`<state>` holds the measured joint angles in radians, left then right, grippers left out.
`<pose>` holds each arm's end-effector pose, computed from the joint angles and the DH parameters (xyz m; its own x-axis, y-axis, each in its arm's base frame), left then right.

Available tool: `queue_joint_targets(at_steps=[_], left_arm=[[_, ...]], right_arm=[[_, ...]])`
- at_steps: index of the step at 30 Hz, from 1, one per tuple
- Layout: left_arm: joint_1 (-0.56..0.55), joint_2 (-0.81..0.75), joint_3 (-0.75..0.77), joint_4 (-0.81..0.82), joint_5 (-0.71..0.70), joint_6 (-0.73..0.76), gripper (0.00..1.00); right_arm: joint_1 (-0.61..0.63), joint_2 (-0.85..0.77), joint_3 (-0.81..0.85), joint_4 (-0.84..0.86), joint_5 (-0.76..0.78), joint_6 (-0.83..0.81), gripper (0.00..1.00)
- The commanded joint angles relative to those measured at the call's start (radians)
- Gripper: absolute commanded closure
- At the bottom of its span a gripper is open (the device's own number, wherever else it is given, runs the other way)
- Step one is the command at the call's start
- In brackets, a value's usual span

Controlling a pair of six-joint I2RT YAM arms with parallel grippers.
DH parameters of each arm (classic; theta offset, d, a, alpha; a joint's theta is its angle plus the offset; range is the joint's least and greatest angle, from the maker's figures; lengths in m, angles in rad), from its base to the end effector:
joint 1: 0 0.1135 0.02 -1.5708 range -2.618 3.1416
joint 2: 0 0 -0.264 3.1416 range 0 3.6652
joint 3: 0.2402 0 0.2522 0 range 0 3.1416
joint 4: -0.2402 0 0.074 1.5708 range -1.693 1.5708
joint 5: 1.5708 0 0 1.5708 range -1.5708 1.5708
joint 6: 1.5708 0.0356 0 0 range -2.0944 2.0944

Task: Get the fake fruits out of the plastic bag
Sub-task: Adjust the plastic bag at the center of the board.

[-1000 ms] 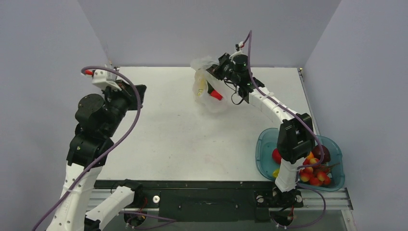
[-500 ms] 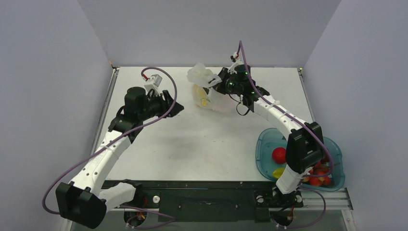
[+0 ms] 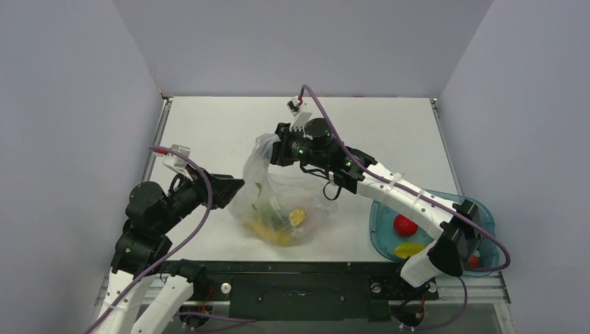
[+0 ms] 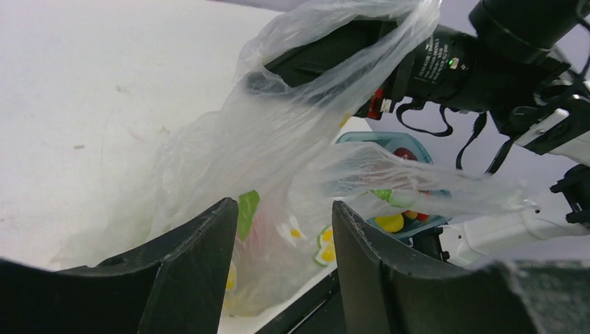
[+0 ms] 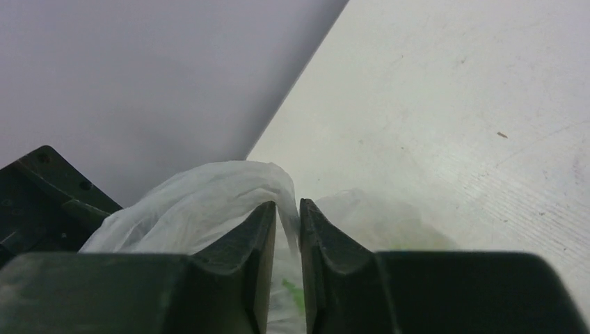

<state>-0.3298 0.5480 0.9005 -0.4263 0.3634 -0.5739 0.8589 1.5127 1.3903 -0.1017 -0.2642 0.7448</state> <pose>0.1008 -0.0479 0.3840 -0.4050 -0.3977 -0.8233 0.4980 0.6592 -0.5634 0.2286 0.2792 0.3826 -0.7149 0.1731 -0.6775 -0.5612 0.4360 0.7035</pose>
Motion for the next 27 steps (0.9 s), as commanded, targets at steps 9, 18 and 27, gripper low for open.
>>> queue_joint_targets(at_steps=[9,18,27], left_arm=[[-0.010,0.105,0.070,-0.116,0.020,0.026,0.51],[-0.264,0.255,0.176,-0.045,-0.206,0.141,0.47],[-0.498,0.486,0.325,-0.121,-0.658,0.256,0.74]], right_arm=[[0.008,-0.009,0.019,-0.153,0.138,-0.143,0.60],[-0.004,-0.027,0.059,-0.199,0.139,-0.191,0.47],[-0.020,-0.050,0.079,-0.228,0.146,-0.184,0.47]])
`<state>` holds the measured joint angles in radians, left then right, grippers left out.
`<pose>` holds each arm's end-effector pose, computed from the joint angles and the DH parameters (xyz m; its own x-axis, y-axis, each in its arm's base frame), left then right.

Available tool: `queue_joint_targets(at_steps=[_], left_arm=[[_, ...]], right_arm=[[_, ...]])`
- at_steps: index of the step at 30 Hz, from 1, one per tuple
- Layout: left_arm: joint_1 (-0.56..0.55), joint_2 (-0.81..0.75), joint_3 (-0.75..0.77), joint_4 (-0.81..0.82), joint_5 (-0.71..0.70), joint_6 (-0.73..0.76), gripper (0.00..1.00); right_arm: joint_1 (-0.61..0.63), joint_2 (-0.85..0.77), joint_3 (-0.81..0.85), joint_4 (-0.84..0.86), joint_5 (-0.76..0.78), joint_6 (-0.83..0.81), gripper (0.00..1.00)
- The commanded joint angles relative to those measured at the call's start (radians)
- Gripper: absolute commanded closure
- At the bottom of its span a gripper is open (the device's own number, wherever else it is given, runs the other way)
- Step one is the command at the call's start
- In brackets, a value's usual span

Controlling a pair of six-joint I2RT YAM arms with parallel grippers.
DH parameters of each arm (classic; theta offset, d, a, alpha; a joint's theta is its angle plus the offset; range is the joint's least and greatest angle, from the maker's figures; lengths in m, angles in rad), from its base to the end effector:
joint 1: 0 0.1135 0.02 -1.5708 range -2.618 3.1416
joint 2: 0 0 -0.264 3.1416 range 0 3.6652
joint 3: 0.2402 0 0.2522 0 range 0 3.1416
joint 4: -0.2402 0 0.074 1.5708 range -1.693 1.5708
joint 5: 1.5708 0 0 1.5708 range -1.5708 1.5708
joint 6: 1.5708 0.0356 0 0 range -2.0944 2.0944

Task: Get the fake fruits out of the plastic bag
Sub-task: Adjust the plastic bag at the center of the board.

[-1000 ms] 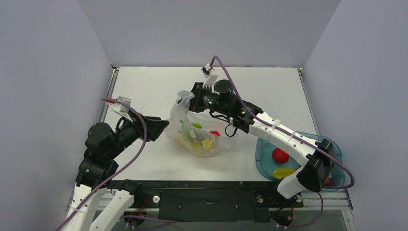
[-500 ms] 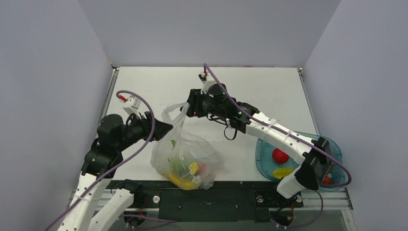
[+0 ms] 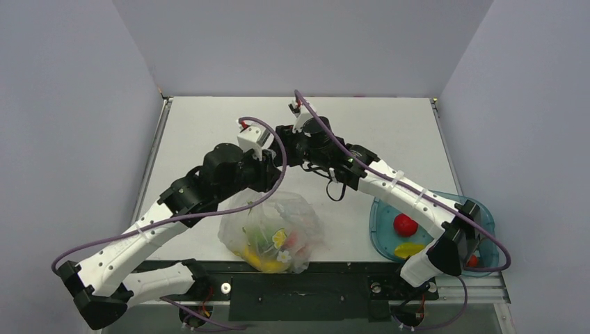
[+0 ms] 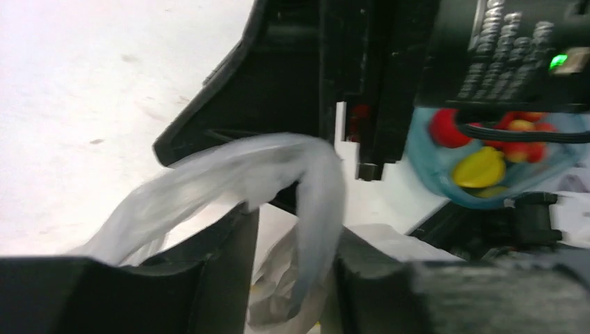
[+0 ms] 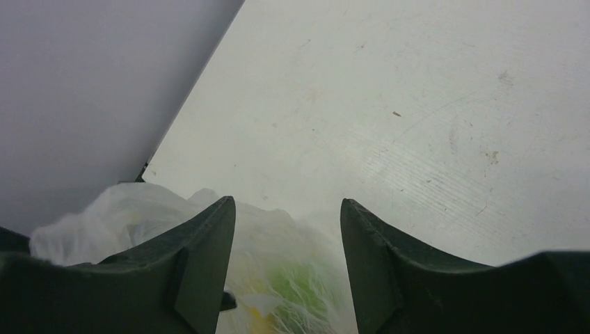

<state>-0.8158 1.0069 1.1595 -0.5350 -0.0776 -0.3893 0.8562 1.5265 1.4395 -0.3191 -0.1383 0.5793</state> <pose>0.1483 -0.1536 0.3923 -0.4934 -0.0278 -0.8693 0.5291 0.7837 -0.3254 0.2308 0.2736 0.3726 -0.6716 0.0533 -0.7390 -0.5538 0.6265 0.5485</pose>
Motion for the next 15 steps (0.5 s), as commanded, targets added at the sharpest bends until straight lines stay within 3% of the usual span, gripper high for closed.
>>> queue_joint_targets(at_steps=[1,2,3,8,15], left_arm=[[-0.012,0.030,0.070,-0.010,-0.223,0.085,0.85],[-0.011,0.028,0.075,0.004,-0.235,0.093,0.98],[-0.010,0.024,0.076,0.013,-0.236,0.112,1.00],[0.052,0.022,0.144,0.066,-0.170,0.167,1.00],[0.279,0.136,0.345,0.093,0.168,0.159,1.00]], right_arm=[[-0.023,-0.085,0.016,-0.033,0.028,-0.022,0.46],[-0.041,-0.095,0.003,-0.042,0.030,-0.027,0.45],[-0.055,-0.129,-0.033,-0.056,0.031,-0.029,0.40],[-0.169,-0.291,-0.221,-0.074,-0.007,-0.045,0.31],[-0.138,-0.453,-0.296,-0.074,-0.051,-0.042,0.30]])
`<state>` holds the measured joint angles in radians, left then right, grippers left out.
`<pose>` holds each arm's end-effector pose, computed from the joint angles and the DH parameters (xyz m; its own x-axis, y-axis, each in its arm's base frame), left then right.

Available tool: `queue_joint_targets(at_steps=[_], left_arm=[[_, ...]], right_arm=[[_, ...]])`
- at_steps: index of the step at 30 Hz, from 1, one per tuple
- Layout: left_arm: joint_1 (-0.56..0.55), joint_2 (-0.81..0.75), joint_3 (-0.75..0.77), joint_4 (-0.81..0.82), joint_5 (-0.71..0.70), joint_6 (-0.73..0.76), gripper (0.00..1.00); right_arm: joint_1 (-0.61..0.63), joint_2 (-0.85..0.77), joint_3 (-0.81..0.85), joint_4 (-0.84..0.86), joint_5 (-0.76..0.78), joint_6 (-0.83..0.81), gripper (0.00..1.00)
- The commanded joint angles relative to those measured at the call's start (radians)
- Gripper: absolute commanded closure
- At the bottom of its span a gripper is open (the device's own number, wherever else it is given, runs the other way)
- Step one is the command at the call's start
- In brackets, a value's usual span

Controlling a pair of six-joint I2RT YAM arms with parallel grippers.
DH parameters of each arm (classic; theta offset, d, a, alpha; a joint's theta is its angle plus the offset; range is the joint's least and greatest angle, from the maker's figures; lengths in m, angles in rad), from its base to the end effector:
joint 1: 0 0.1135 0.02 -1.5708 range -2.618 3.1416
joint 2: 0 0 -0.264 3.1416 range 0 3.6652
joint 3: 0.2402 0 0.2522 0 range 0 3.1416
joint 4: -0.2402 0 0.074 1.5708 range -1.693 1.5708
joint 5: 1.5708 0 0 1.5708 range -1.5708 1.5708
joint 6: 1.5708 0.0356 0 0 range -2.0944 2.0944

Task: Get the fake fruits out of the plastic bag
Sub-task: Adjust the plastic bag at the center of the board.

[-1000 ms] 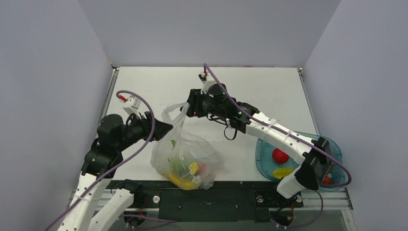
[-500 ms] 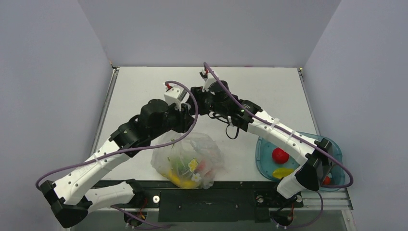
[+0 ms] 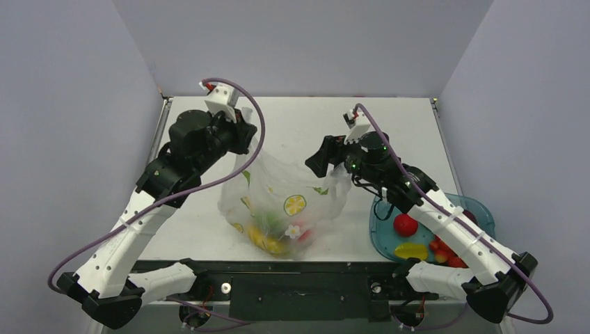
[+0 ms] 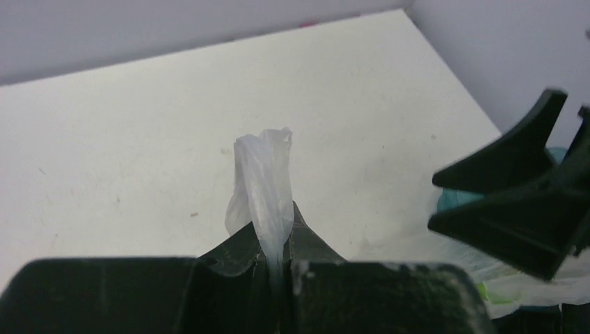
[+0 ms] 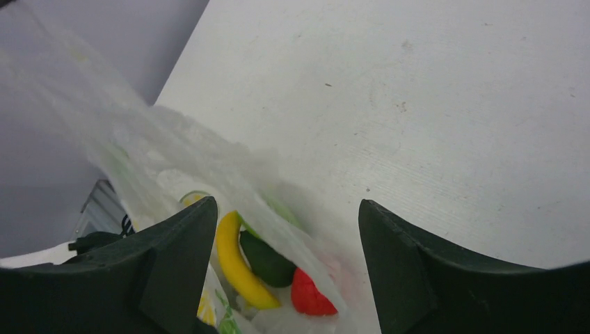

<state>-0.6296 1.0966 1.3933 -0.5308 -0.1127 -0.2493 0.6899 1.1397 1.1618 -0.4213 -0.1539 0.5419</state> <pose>0.1822 -0.1278 0.4520 -0.3042 -0.0817 -0.9491 0.4351 0.8744 -0.2147 0.1923 0.1658 0.3763 -0.6374 0.1348 -0.7586 -0.4775 0.7036 0.5263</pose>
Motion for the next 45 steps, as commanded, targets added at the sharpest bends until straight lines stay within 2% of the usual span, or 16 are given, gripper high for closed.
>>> queue_joint_targets(at_steps=[1,5,10,13,17,21,23,28,30,33,35,36,38,39,41,45], left_arm=[[0.106,0.059,0.127,0.095,0.229,0.022,1.00],[0.162,0.100,0.166,0.112,0.388,0.044,1.00],[0.190,0.030,-0.057,0.261,0.516,0.095,1.00],[0.204,-0.022,-0.206,0.333,0.529,0.127,1.00],[0.206,-0.100,-0.309,0.411,0.545,0.157,1.00],[0.214,-0.149,-0.363,0.451,0.539,0.185,1.00],[0.218,-0.178,-0.399,0.478,0.516,0.193,1.00],[0.237,-0.240,-0.451,0.516,0.484,0.185,1.00],[0.237,-0.270,-0.484,0.516,0.434,0.189,1.00],[0.236,-0.308,-0.507,0.515,0.390,0.195,1.00],[0.235,-0.323,-0.519,0.515,0.355,0.194,1.00],[0.235,-0.330,-0.525,0.515,0.340,0.192,1.00],[0.235,-0.341,-0.536,0.546,0.337,0.182,1.00],[0.235,-0.345,-0.541,0.546,0.335,0.163,1.00],[0.235,-0.364,-0.545,0.490,0.319,0.113,1.00],[0.237,-0.438,-0.548,0.273,0.197,-0.048,1.00]], right_arm=[[0.029,-0.074,-0.018,0.028,-0.036,-0.003,0.30],[0.034,-0.071,0.014,0.026,-0.071,-0.011,0.31],[0.136,-0.045,0.021,0.072,-0.057,-0.017,0.31],[0.193,-0.026,-0.042,0.188,0.006,0.015,0.33],[0.232,0.042,-0.113,0.354,0.071,0.069,0.39],[0.289,0.127,-0.059,0.368,0.228,-0.010,0.36],[0.313,0.183,0.006,0.308,0.323,-0.049,0.34],[0.364,0.306,0.128,0.112,0.776,-0.095,0.28],[0.367,0.345,0.143,0.072,0.859,-0.105,0.27],[0.362,0.385,0.109,0.084,0.884,-0.124,0.27],[0.355,0.407,0.058,0.158,0.914,-0.141,0.29],[0.340,0.420,0.039,0.184,0.901,-0.158,0.32],[0.307,0.451,-0.011,0.277,0.799,-0.184,0.50],[0.294,0.464,-0.024,0.300,0.741,-0.177,0.66],[0.273,0.502,-0.035,0.307,0.692,-0.136,0.83],[0.266,0.499,-0.138,0.360,0.689,-0.079,1.00]])
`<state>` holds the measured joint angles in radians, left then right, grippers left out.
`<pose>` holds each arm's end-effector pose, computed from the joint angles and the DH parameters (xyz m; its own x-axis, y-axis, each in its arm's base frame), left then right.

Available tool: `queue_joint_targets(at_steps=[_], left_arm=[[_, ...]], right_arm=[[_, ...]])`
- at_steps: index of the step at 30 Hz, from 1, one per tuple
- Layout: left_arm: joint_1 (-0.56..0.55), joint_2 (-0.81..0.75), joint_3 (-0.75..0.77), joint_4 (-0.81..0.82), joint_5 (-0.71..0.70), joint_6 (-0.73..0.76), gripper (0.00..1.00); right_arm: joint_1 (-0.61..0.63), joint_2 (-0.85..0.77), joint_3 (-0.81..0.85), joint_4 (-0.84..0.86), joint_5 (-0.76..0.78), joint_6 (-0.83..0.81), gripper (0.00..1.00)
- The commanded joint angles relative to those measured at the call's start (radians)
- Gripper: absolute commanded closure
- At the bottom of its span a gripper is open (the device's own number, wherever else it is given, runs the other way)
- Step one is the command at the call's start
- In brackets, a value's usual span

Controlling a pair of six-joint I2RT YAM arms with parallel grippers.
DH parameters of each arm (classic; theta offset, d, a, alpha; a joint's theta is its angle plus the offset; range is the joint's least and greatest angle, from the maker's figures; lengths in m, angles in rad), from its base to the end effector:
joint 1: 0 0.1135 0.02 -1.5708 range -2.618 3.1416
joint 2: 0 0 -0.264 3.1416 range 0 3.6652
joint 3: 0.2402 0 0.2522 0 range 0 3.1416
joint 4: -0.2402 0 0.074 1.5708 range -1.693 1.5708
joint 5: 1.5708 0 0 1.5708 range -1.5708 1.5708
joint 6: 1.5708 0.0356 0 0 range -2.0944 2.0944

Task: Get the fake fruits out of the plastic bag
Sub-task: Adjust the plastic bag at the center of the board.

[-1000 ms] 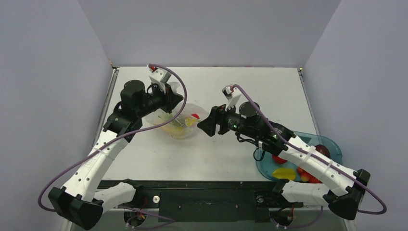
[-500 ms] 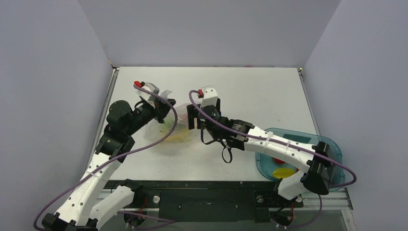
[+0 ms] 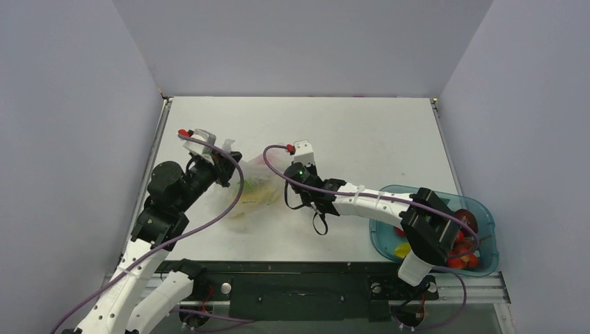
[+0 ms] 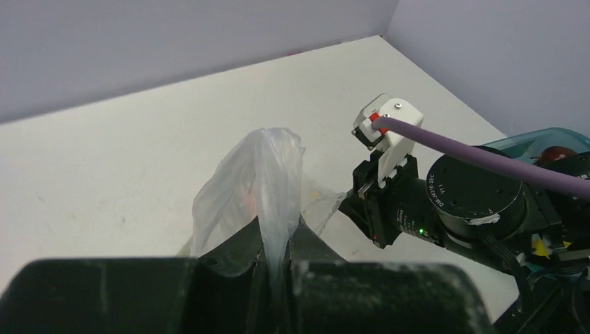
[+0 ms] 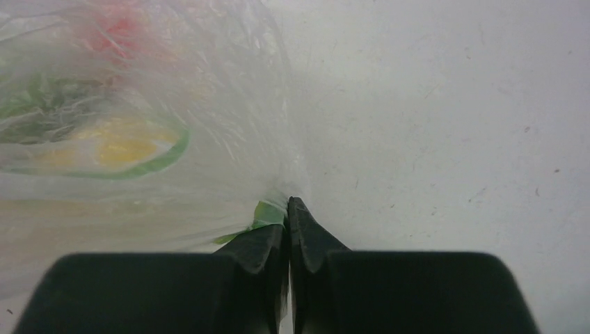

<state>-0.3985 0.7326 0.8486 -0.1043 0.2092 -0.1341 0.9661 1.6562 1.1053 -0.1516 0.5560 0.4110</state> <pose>0.1528 -0.0724 0.3793 -0.0656 -0.1143 -0.9913 0.5673 0.8130 -0.1313 0.2214 0.2873 0.2321 -0.5244 -0.1620 -0.8359 -0.2839 0.9588 -0.0077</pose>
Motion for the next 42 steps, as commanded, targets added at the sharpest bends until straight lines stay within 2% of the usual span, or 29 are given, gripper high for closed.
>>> queue_joint_targets(at_steps=[1,4,6,10,12,15,18,20,24,26,30,36,42], left_arm=[[0.006,-0.118,-0.009,-0.219,-0.152,-0.191,1.00],[0.006,-0.213,-0.043,-0.302,-0.113,-0.285,1.00],[0.006,-0.269,-0.071,-0.319,-0.004,-0.347,1.00],[0.006,-0.324,-0.154,-0.244,0.169,-0.482,1.00],[0.006,-0.341,-0.183,-0.205,0.204,-0.541,1.00],[0.006,-0.364,-0.169,-0.193,0.213,-0.568,1.00],[0.006,-0.367,-0.082,-0.246,0.130,-0.534,1.00],[0.006,-0.350,-0.015,-0.271,0.082,-0.492,1.00],[0.005,-0.195,0.143,-0.320,0.023,-0.377,1.00],[0.006,-0.115,0.212,-0.322,-0.020,-0.336,1.00],[0.008,0.047,0.349,-0.260,-0.015,-0.254,1.00],[0.090,0.340,0.619,-0.266,0.078,-0.140,1.00],[0.235,0.530,0.671,-0.250,0.256,-0.209,1.00]], right_arm=[[-0.018,-0.023,-0.105,0.095,-0.011,0.062,1.00],[-0.052,-0.069,-0.201,0.121,-0.015,0.090,1.00],[-0.081,-0.107,-0.232,0.126,-0.058,0.086,1.00],[-0.084,-0.184,-0.234,0.133,-0.091,0.034,1.00],[-0.089,-0.204,-0.223,0.140,-0.066,-0.010,1.00],[-0.107,-0.196,-0.159,0.121,0.009,-0.057,1.00],[-0.137,-0.180,-0.088,0.074,0.019,-0.091,0.95],[-0.139,-0.186,-0.036,0.021,-0.010,-0.117,0.97],[-0.132,-0.245,-0.013,-0.053,-0.185,-0.153,0.99],[-0.119,-0.284,-0.028,-0.084,-0.179,-0.154,0.99],[-0.126,-0.345,-0.013,-0.151,-0.162,-0.149,1.00],[-0.118,-0.425,0.037,-0.211,-0.305,-0.110,1.00],[-0.073,-0.461,0.117,-0.270,-0.368,-0.081,1.00]])
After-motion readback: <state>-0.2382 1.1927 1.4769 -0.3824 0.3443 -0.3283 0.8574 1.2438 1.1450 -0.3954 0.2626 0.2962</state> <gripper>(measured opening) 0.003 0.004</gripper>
